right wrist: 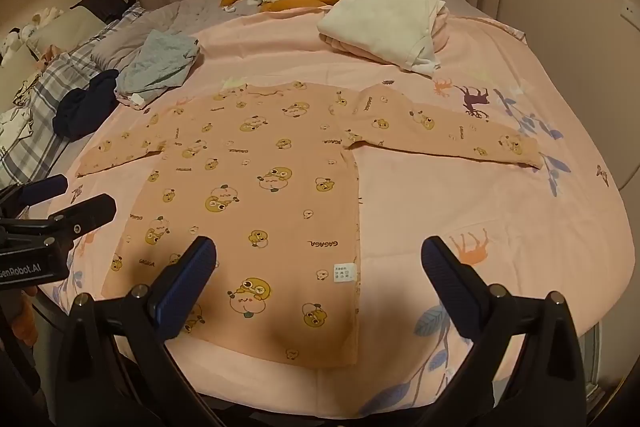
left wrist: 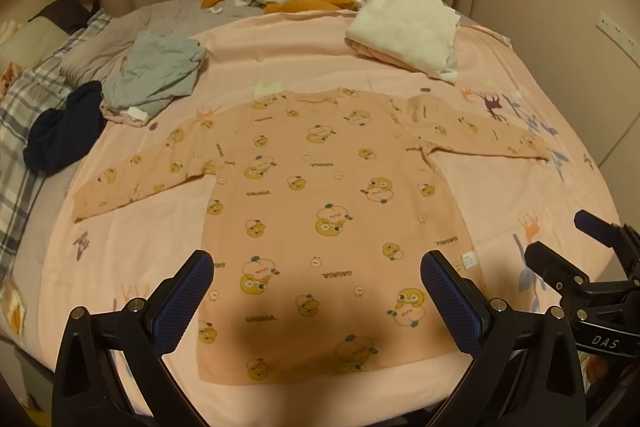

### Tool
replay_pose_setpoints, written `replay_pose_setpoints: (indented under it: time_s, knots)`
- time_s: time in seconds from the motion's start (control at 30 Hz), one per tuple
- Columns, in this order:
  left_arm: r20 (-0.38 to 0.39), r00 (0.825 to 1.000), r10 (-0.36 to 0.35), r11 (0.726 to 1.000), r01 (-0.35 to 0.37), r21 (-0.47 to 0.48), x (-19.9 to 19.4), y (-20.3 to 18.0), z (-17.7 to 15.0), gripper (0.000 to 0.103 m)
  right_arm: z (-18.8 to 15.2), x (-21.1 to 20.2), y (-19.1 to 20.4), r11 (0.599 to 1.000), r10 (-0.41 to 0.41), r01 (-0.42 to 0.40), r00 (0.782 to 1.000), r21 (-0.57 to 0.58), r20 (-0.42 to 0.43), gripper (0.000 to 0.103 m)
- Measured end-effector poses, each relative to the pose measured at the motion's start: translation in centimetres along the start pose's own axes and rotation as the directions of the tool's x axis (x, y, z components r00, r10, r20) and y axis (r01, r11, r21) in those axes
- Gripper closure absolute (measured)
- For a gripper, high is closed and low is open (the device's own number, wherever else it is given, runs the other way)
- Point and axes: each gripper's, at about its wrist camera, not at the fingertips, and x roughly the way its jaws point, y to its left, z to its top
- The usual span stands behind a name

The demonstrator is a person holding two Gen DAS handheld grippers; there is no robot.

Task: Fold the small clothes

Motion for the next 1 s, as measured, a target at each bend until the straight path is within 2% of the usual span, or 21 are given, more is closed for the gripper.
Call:
replay_pose_setpoints:
  time_s: [0.43,0.63,0.67,0.87,1.0]
  knots:
    - [-0.002,1.0,-0.009,1.0,0.009,-0.011,-0.1,-0.1,0.0,0.001,-0.4,-1.0,0.7,1.0,0.008,-0.008,1.0,-0.001,0.021,0.0]
    - [-0.001,1.0,-0.009,1.0,0.009,-0.007,-0.1,0.0,0.0,0.001,-0.5,-0.8,1.1,1.0,-0.001,0.001,1.0,-0.008,-0.03,0.0]
    - [-0.002,1.0,-0.009,1.0,0.009,-0.006,-0.1,0.1,0.0,0.001,-0.6,-0.8,1.1,1.0,0.0,-0.001,1.0,-0.008,-0.009,0.0]
    - [-0.001,1.0,-0.01,1.0,0.01,-0.006,-0.1,0.1,0.0,0.001,-0.6,-0.8,1.2,1.0,-0.003,0.003,1.0,-0.012,-0.001,0.0]
    - [-0.005,1.0,-0.008,1.0,0.008,-0.003,-0.1,-0.1,0.0,0.001,-0.7,-0.8,1.3,1.0,0.0,0.0,1.0,-0.009,-0.024,0.0]
